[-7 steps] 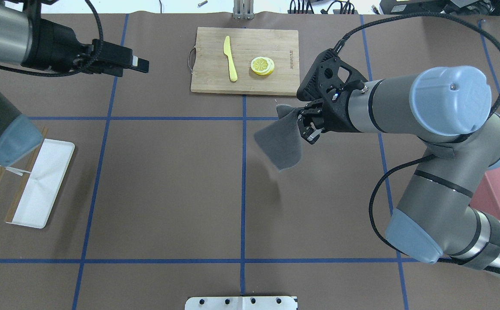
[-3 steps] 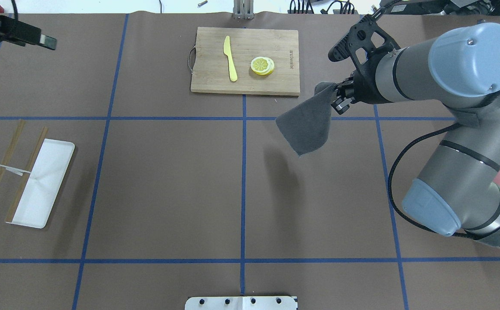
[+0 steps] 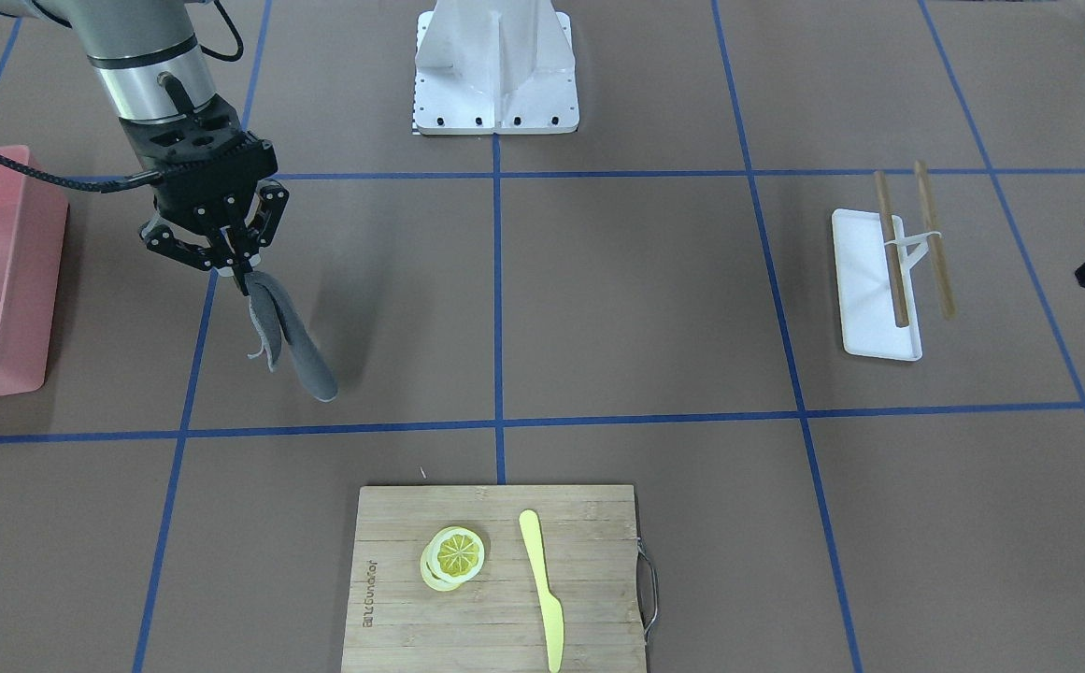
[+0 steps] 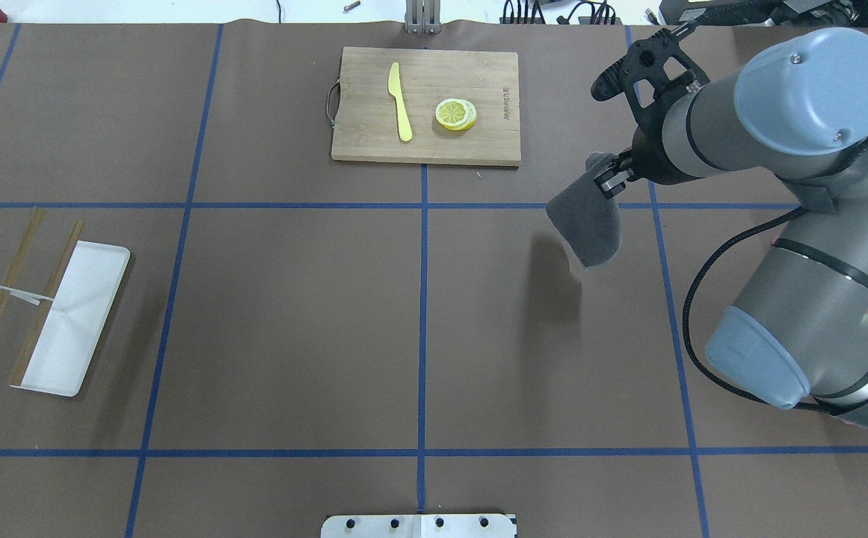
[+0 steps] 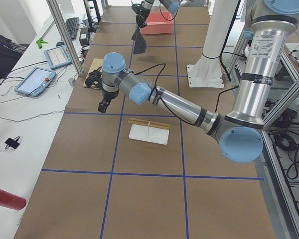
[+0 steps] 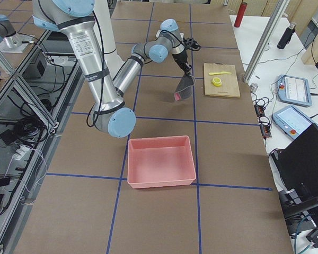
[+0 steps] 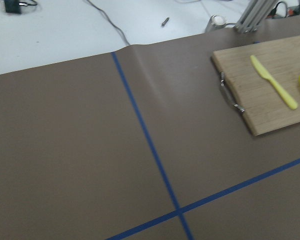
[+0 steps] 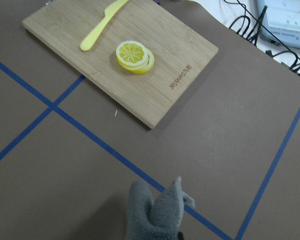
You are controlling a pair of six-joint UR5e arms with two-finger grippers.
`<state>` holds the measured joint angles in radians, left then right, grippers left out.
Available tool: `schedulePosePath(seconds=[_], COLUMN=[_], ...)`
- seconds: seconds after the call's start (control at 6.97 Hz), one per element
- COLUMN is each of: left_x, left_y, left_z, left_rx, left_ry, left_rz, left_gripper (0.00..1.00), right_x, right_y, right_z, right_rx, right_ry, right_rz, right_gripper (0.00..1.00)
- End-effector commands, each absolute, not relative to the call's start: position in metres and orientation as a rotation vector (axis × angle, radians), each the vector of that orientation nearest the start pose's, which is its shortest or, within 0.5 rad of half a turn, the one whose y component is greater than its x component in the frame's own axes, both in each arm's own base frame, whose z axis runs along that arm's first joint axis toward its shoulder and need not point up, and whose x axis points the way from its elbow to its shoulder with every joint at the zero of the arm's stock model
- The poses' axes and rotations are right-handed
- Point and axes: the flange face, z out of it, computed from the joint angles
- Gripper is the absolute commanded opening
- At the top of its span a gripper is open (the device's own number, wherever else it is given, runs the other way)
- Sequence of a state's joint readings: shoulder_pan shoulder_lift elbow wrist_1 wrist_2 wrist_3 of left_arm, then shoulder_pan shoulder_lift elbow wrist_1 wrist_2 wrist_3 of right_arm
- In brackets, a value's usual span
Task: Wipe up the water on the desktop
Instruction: 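Lower the grey cloth onto the table with the right gripper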
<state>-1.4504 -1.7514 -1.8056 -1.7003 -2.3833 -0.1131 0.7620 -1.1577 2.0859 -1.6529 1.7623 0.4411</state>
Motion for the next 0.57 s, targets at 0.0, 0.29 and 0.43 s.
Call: schedulePosePath(seconds=[0.0,0.29,0.43], left_x=[-0.093,-0.122,-0.133], left_y=[-0.544,-0.526,-0.509], left_z=[0.496,0.575,0.595], left_rx=[0.303,0.159,0.147], left_ry=[0.77,0.693,0.68], left_rz=[0.255,0.214,0.174], left_gripper=[0.99,0.99,0.99], right_x=[-0.309,-0.3,-0.299], right_y=[-0.438,-0.429,-0.421], right_z=[0.242,0.282,0.311], right_rx=[0.412,0.304,0.258], right_ry=[-0.542,-0.461,-0.427], right_rz=[-0.421,-0.416,-0.422], right_gripper=[0.0,0.0,0.0])
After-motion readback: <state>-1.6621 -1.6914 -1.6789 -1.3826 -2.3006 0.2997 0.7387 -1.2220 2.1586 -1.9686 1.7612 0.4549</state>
